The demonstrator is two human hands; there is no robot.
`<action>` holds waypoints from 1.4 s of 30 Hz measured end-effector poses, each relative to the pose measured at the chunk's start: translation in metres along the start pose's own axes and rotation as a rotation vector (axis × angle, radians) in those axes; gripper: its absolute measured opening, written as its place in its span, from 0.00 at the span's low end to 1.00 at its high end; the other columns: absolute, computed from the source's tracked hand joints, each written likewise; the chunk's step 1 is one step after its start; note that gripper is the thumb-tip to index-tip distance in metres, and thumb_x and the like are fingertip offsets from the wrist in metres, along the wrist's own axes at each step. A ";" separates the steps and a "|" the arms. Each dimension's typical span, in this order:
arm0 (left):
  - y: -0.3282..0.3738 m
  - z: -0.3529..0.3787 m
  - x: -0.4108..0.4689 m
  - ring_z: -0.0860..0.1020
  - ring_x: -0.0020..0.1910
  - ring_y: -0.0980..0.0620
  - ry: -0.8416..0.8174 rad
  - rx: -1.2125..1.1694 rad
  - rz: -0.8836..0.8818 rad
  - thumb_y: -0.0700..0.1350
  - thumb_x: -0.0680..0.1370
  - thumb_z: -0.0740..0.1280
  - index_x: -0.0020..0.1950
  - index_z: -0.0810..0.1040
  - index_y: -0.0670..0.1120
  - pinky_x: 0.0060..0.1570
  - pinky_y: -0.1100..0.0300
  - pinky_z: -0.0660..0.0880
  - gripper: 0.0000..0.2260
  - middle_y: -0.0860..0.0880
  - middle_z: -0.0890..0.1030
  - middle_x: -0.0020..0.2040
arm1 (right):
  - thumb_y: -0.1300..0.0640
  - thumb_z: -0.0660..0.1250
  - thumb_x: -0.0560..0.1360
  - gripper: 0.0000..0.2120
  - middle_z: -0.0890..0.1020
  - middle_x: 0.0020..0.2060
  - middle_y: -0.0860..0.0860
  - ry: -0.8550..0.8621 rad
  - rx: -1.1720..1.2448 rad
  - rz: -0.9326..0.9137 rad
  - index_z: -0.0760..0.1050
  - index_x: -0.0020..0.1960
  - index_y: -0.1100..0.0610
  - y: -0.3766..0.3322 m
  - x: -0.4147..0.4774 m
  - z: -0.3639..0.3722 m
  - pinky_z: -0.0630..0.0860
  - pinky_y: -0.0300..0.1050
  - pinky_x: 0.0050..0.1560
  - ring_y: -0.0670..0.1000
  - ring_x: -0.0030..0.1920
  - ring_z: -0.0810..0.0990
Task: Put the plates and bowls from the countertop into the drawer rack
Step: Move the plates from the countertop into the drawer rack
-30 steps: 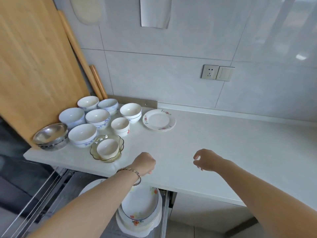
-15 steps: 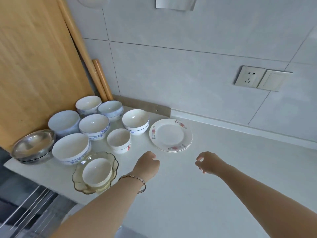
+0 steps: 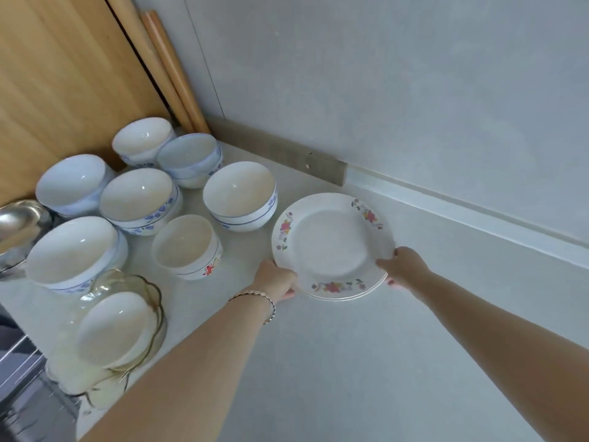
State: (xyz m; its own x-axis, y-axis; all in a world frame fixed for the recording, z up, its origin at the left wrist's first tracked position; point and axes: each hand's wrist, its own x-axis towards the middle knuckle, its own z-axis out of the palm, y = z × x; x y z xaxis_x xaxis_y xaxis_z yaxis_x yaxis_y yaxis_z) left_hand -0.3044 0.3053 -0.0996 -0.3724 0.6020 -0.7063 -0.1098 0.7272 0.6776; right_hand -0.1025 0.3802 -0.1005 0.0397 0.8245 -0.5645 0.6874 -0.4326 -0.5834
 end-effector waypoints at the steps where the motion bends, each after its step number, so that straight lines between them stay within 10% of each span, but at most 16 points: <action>1: -0.001 0.002 0.004 0.77 0.48 0.45 0.006 -0.063 0.005 0.27 0.72 0.61 0.57 0.74 0.38 0.31 0.61 0.77 0.15 0.41 0.78 0.51 | 0.64 0.64 0.74 0.07 0.77 0.43 0.60 -0.024 0.125 0.027 0.72 0.50 0.65 0.000 0.004 0.000 0.79 0.50 0.49 0.59 0.44 0.78; 8: -0.007 0.003 -0.007 0.76 0.53 0.43 0.028 -0.148 0.003 0.24 0.73 0.59 0.60 0.72 0.35 0.46 0.53 0.76 0.17 0.39 0.77 0.59 | 0.67 0.65 0.74 0.14 0.78 0.57 0.63 -0.023 0.302 0.001 0.73 0.59 0.68 0.013 -0.008 0.001 0.77 0.50 0.53 0.62 0.53 0.79; 21: -0.112 -0.088 -0.158 0.78 0.50 0.43 0.063 -0.277 0.030 0.28 0.73 0.64 0.53 0.70 0.40 0.49 0.52 0.78 0.12 0.39 0.75 0.55 | 0.64 0.65 0.75 0.11 0.81 0.45 0.58 -0.117 0.159 -0.144 0.76 0.56 0.64 0.038 -0.193 0.029 0.78 0.47 0.51 0.59 0.44 0.80; 24: -0.143 -0.134 -0.197 0.77 0.51 0.43 0.071 -0.299 0.050 0.29 0.74 0.65 0.53 0.70 0.40 0.49 0.53 0.77 0.12 0.41 0.75 0.56 | 0.63 0.66 0.75 0.11 0.81 0.44 0.57 -0.135 0.163 -0.176 0.76 0.57 0.62 0.036 -0.250 0.058 0.78 0.36 0.40 0.54 0.41 0.79; 28: -0.189 -0.208 -0.253 0.78 0.54 0.42 0.014 -0.258 0.119 0.27 0.73 0.63 0.53 0.74 0.41 0.51 0.49 0.78 0.13 0.40 0.79 0.57 | 0.62 0.67 0.74 0.15 0.82 0.45 0.57 -0.148 0.224 -0.168 0.75 0.60 0.63 0.040 -0.331 0.113 0.78 0.49 0.56 0.56 0.44 0.80; 42: -0.309 -0.405 -0.321 0.77 0.50 0.42 -0.004 -0.068 -0.023 0.24 0.73 0.62 0.45 0.74 0.37 0.48 0.51 0.76 0.09 0.39 0.77 0.51 | 0.64 0.68 0.74 0.15 0.79 0.48 0.56 -0.208 0.383 0.037 0.75 0.60 0.66 0.061 -0.508 0.305 0.76 0.45 0.57 0.54 0.48 0.78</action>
State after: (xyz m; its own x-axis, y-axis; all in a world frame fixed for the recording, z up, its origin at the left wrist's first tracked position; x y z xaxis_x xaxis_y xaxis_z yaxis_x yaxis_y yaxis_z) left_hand -0.5237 -0.2466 0.0005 -0.3651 0.5868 -0.7228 -0.1806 0.7170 0.6733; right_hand -0.3018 -0.1762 -0.0274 -0.1146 0.7320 -0.6716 0.3684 -0.5965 -0.7131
